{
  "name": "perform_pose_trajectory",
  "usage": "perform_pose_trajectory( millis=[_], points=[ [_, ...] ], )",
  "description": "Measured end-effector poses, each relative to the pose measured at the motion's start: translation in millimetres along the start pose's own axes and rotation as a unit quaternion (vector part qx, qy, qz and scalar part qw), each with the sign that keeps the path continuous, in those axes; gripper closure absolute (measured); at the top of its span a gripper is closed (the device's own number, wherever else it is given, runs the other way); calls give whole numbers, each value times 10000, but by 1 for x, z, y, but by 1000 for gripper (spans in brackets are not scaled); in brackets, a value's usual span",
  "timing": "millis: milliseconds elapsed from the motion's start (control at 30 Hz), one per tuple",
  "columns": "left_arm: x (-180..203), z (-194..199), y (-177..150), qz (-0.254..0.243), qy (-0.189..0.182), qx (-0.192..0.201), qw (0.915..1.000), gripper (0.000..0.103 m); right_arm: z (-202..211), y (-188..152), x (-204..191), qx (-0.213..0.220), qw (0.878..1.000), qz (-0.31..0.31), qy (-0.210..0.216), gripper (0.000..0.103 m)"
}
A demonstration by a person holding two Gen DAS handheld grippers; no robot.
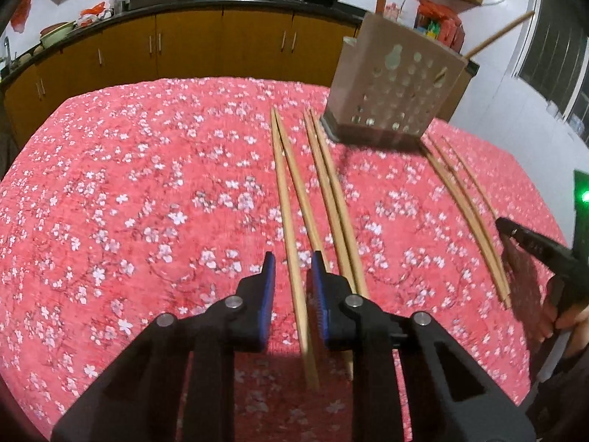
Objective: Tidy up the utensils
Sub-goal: 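Lower the right tool onto another chopstick and close its fingers, then lift the chopstick upright with the right tool and carry it over the holder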
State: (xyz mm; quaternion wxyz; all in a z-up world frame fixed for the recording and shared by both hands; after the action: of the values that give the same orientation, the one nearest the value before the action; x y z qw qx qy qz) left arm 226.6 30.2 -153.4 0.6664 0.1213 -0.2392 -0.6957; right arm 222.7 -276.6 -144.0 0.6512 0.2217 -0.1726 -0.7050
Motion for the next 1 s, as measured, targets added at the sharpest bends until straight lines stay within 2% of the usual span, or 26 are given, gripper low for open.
perform_pose_trajectory(
  millis=[200, 467, 633, 1000],
  points=[
    [0, -6, 1, -82, 275, 10, 9996, 95, -1, -5, -12, 16, 9997, 202, 107, 95],
    [-28, -7, 15, 201, 501, 65, 9985, 95, -1, -6, -13, 10, 9996, 250, 158, 95],
    [-43, -7, 21, 402, 347, 106, 9985, 95, -5, -3, -10, 25, 9998, 123, 141, 95],
    [-42, -7, 20, 435, 297, 108, 9986, 94, -6, -3, -8, 21, 9999, 93, 113, 95]
  ],
)
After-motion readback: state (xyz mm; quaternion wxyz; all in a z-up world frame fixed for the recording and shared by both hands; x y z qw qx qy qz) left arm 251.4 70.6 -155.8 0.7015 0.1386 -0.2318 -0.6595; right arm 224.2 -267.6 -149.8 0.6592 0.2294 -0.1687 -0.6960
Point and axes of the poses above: each gripper's, at about its wrist camera, not at the fingertips, and z roughly against the way its jaws point, x to its right, y to its top, the point moved 6 cm from there along -z, roughly the way its jaws point, and after that the axes turned 9 degrees about -x, right-handed, at the moved point
